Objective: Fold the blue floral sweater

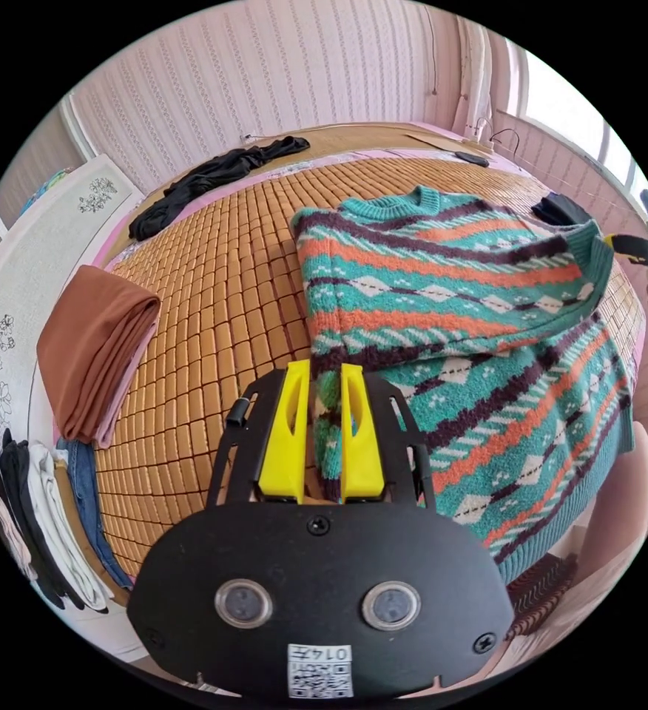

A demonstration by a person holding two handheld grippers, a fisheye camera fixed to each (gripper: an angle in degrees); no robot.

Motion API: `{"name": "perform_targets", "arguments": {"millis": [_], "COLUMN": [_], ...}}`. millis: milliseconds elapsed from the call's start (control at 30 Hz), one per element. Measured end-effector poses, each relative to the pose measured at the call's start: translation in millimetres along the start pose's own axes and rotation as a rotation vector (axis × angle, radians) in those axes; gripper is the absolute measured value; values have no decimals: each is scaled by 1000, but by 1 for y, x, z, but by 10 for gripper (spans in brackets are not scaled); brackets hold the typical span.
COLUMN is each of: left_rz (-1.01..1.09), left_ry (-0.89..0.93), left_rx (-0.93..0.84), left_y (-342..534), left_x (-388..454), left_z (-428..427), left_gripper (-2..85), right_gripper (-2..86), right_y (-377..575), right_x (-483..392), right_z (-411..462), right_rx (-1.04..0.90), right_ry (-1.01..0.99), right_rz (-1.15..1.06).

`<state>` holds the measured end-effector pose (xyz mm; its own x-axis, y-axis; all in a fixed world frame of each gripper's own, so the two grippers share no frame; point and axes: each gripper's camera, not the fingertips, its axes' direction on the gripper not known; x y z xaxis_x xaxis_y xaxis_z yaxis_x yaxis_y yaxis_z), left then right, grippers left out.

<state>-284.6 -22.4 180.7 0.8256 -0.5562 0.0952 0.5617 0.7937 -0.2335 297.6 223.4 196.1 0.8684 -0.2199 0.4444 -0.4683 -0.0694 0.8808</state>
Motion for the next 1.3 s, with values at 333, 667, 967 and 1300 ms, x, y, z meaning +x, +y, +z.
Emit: {"name": "perform_targets", "arguments": {"millis": [333,667,967,1300], "left_rz": [-29,76,174,53], "left_ry": [17,-98,-252,-163], "left_rx": [59,9,-108,-55], "left_y": [-30,-80,-138,-181], "left_x": [40,100,161,169], "left_z": [3,-4,3,-43], "left_gripper": [37,38,22,-1], "right_gripper": [2,-2,30,175], "right_y": [80,157,230,288], "right_x": [135,218,306,409], "right_z": [48,20,-46,-67], "right_rx": [-48,144,508,656], "right_ry": [101,-122,-98,23], "right_rz": [223,213,273,562]}}
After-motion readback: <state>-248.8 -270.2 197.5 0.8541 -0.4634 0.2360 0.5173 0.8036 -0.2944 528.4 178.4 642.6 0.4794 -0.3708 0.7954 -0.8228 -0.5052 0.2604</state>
